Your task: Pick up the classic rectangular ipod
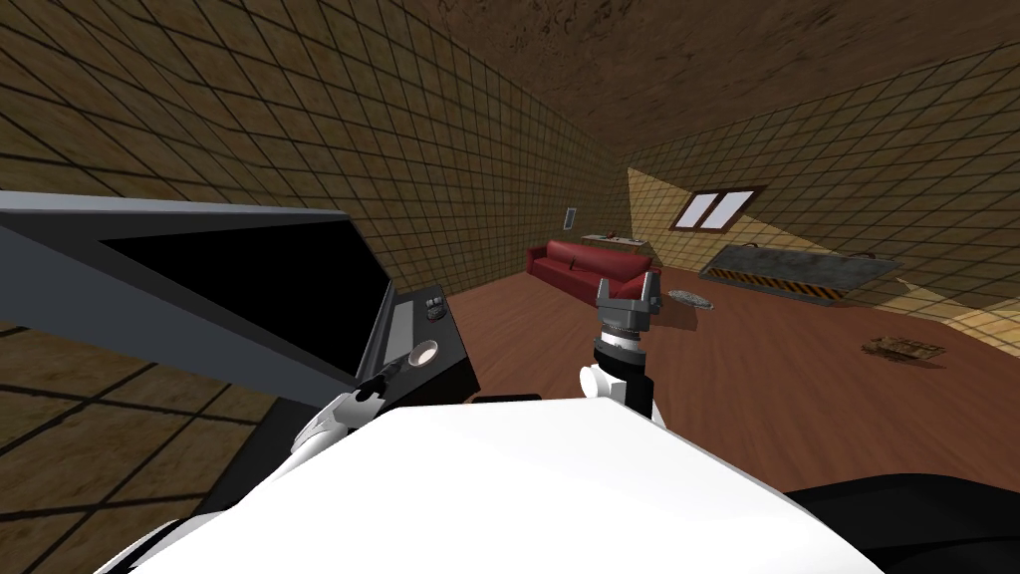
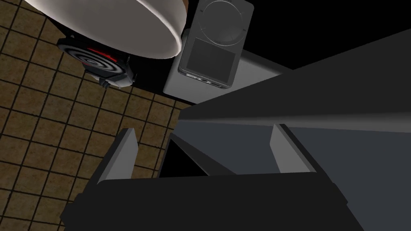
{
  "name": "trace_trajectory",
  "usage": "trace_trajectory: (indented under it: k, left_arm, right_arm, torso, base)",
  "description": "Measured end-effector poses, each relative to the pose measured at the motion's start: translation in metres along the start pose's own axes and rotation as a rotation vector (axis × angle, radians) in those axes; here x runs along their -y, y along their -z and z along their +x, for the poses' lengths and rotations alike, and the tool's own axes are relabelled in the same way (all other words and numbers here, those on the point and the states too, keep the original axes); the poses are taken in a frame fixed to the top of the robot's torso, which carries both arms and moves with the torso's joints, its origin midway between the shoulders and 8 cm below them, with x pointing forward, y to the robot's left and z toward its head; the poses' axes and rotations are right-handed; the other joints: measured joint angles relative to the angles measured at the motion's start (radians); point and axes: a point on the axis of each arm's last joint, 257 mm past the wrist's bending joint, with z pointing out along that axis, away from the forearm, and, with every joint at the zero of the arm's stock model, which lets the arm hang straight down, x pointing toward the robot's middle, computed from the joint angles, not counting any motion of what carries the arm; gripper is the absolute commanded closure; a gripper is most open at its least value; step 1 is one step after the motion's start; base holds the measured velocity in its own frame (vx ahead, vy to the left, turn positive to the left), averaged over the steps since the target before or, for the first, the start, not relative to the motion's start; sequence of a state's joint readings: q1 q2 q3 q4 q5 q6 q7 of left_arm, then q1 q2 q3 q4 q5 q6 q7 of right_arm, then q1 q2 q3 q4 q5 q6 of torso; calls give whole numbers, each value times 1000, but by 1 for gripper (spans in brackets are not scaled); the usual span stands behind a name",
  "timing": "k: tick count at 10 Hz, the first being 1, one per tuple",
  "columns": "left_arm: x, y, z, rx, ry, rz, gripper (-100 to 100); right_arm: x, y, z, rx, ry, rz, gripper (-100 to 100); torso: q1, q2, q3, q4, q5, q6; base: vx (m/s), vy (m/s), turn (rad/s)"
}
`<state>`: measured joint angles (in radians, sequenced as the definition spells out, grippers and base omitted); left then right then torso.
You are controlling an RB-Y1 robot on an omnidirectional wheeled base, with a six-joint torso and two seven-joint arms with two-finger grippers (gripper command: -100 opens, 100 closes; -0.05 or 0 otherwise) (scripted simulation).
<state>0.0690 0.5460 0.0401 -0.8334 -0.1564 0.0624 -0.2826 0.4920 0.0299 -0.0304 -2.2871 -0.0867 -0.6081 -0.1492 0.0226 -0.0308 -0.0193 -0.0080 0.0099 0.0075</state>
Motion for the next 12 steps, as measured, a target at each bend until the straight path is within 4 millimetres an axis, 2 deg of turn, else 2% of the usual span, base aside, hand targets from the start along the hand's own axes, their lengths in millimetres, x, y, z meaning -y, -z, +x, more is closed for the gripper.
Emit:
trace_trajectory:
  k: [3, 4, 5, 7, 8, 12]
  left_arm:
    - [-3, -1, 15, -38, -71, -34, -100]
    - [-4, -2, 15, -40, -75, -36, 0]
    - [-3, -2, 15, -40, -74, -36, -100]
    - [6, -4, -1, -5, -83, -3, -100]
    - [7, -4, -1, -3, -84, 1, 100]
    - [7, -4, -1, -3, -84, 0, 100]
  right_arm:
    - [0, 0, 0, 0, 0, 0, 0]
    - [0, 0, 0, 0, 0, 0, 0]
    - [0, 0, 0, 0, 0, 0, 0]
    - [0, 0, 0, 0, 0, 0, 0]
    - [0, 0, 0, 0, 0, 0, 0]
    - [0, 0, 0, 0, 0, 0, 0]
  torso:
    - [0, -2, -1, -1, 0, 0]
    - [-3, 1, 0, 0, 0, 0]
    - [-5, 3, 2, 0, -1, 0]
    - [-9, 4, 2, 1, -2, -1]
    - [-8, 5, 3, 1, -2, 0]
    - [-7, 5, 3, 1, -1, 0]
  base:
    - [89, 75, 5]
    - [10, 9, -2]
    - [11, -11, 154]
    - [11, -31, 127]
    - [0, 0, 0]
    - [0, 0, 0]
